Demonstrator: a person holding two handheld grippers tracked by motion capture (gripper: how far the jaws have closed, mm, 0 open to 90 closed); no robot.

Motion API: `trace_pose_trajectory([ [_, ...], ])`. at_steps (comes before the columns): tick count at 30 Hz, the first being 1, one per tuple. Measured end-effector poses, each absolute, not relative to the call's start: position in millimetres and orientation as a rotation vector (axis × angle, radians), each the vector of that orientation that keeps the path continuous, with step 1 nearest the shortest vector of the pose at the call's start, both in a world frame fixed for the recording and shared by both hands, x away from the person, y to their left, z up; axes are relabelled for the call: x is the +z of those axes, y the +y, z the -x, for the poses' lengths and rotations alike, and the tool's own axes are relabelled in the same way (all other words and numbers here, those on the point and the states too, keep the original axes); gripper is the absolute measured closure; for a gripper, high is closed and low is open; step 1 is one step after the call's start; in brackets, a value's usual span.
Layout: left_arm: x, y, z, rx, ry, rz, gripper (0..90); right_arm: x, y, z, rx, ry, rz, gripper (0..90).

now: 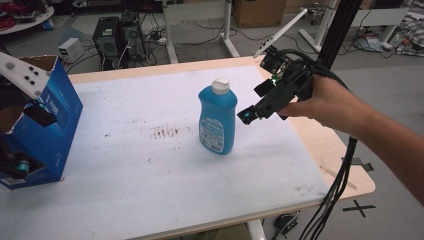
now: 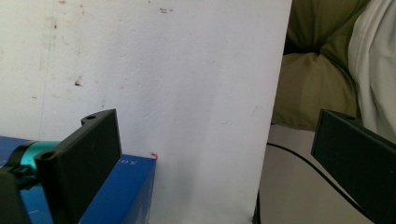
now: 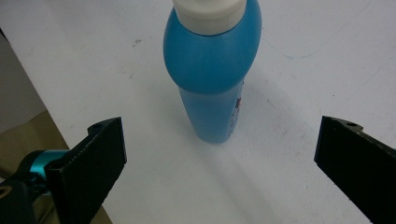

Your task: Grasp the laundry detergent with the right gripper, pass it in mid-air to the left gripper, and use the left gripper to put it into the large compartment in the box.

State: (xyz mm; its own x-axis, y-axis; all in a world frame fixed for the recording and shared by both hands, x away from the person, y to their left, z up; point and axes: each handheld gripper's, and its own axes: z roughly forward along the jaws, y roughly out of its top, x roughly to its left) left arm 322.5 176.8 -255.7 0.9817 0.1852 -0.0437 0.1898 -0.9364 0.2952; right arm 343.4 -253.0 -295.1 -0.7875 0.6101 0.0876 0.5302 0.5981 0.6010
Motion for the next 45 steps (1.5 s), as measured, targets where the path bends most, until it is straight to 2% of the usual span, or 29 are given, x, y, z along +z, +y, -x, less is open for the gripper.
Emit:
trace_pose_trajectory([
  [22, -254.1, 174.7, -326.6, -0.013, 0.265, -2.806, 1.7, -344.9, -245.8, -328.9, 1.148, 2.486, -1.045, 1.3],
  [45, -255.7, 173.1, -328.9, -0.018, 0.269, -2.813, 1.7, -380.2, -227.8, -337.5, 1.246, 2.383, -1.052, 1.4],
])
